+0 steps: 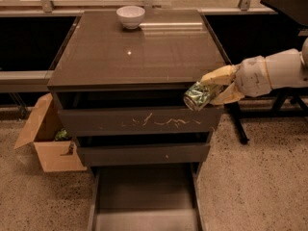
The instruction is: Pick green can from bottom drawer and place on counter
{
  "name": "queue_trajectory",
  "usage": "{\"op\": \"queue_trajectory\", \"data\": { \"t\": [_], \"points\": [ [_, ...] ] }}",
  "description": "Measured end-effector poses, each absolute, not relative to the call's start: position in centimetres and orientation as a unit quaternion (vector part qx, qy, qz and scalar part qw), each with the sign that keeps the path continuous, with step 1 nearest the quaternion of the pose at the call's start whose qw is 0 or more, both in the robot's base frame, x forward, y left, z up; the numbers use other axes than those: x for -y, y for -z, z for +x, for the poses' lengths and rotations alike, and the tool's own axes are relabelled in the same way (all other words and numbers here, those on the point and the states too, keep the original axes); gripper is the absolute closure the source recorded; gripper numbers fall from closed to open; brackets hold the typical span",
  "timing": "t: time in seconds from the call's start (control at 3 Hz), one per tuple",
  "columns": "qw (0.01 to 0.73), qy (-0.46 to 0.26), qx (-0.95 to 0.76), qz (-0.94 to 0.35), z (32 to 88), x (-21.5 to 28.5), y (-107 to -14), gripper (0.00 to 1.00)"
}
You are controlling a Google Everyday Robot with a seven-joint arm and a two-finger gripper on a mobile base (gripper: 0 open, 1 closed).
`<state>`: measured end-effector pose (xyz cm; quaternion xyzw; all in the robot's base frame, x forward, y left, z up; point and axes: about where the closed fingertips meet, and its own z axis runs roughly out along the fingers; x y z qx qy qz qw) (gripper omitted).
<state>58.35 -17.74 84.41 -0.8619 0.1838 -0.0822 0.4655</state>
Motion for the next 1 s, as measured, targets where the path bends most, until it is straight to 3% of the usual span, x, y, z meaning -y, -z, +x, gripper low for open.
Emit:
{"op": "queue_trajectory", "data": {
  "t": [0.33, 1.0],
  "points": [
    [0.462, 0.124, -0.161, -0.863, 59.1, 18.4, -89.1, 1.00],
    [0.488, 0.126, -0.173, -0.846, 61.4, 18.1, -89.8, 1.00]
  ]
}}
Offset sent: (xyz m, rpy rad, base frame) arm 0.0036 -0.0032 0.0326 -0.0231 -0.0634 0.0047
